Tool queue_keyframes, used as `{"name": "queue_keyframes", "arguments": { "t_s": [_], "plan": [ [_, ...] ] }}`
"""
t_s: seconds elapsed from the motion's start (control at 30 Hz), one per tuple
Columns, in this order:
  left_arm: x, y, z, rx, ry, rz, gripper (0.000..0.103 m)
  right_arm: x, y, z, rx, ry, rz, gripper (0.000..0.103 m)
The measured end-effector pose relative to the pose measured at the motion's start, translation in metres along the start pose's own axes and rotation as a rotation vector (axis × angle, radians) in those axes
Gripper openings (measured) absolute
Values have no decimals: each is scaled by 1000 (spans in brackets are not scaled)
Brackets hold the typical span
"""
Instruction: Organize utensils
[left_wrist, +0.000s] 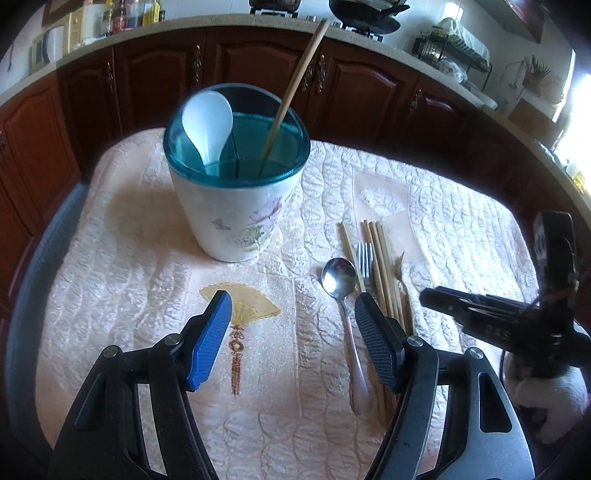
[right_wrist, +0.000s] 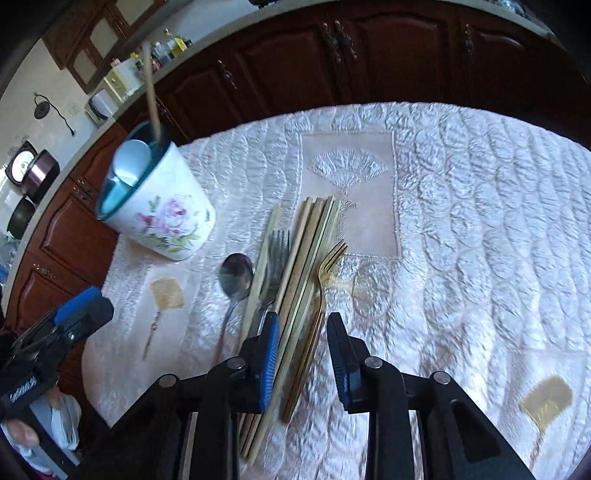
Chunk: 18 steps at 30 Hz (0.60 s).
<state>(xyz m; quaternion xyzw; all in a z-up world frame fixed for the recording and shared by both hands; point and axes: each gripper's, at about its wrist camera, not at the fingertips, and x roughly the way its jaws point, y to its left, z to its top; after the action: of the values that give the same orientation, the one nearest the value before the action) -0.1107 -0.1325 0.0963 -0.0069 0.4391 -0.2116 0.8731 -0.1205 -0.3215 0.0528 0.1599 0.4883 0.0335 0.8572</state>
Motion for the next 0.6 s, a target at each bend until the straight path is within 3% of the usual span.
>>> {"name": "queue_keyframes", "arguments": {
  "t_s": [0.23,0.6],
  "plan": [
    [41,1,3,-31,39,-3,69,28,-11,5,9,45,15,7],
    [94,-14,10,-44,72,-7,65,-7,-29,-2,-19,33,-10,6]
  ]
}}
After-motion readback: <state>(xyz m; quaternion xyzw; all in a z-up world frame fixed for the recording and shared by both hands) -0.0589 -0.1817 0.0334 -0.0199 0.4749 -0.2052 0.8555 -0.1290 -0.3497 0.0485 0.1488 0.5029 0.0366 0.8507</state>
